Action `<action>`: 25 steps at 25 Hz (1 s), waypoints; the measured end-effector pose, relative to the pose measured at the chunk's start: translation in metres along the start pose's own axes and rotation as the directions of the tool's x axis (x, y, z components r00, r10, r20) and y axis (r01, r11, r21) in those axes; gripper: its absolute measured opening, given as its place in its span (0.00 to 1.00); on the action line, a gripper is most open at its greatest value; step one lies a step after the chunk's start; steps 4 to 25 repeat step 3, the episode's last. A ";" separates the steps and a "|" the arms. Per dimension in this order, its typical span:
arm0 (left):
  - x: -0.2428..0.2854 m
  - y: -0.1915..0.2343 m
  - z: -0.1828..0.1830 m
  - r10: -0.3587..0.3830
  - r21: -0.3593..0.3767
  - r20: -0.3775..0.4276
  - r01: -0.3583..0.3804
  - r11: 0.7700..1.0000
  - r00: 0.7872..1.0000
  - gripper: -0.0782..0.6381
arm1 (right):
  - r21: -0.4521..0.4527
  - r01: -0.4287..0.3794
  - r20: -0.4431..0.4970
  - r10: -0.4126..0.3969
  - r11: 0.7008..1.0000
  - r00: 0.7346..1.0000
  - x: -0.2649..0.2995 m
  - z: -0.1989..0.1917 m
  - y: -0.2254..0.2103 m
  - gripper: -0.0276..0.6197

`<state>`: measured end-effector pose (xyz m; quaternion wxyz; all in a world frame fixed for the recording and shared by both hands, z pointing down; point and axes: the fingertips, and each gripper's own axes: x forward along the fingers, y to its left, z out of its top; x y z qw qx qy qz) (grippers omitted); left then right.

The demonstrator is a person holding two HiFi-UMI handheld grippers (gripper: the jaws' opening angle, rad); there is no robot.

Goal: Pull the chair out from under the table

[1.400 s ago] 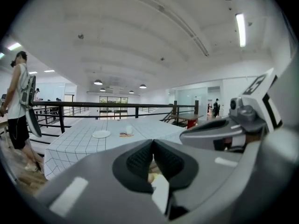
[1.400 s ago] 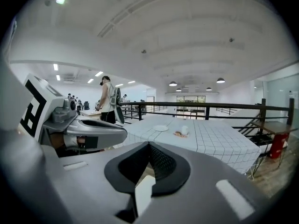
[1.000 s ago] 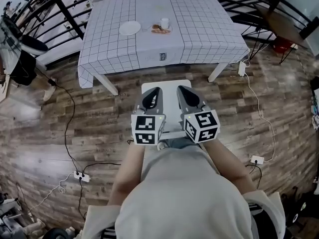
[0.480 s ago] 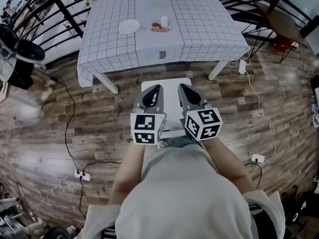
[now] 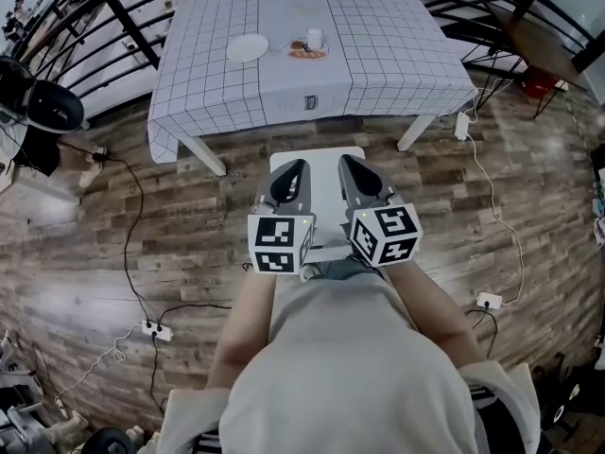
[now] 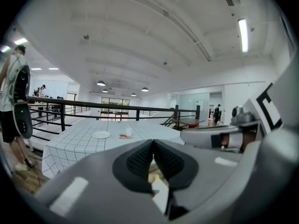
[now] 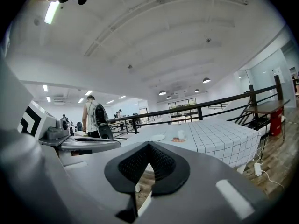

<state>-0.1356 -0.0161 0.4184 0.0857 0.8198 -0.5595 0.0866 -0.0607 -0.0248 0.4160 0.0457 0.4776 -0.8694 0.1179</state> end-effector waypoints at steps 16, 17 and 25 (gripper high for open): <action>0.003 0.000 0.002 -0.004 0.002 0.000 0.004 1.000 1.000 0.12 | -0.008 -0.001 0.009 0.001 1.000 1.000 0.002 0.003 0.000 0.04; 0.003 0.000 0.002 -0.004 0.002 0.000 0.004 1.000 1.000 0.12 | -0.008 -0.001 0.009 0.001 1.000 1.000 0.002 0.003 0.000 0.04; 0.003 0.000 0.002 -0.004 0.002 0.000 0.004 1.000 1.000 0.12 | -0.008 -0.001 0.009 0.001 1.000 1.000 0.002 0.003 0.000 0.04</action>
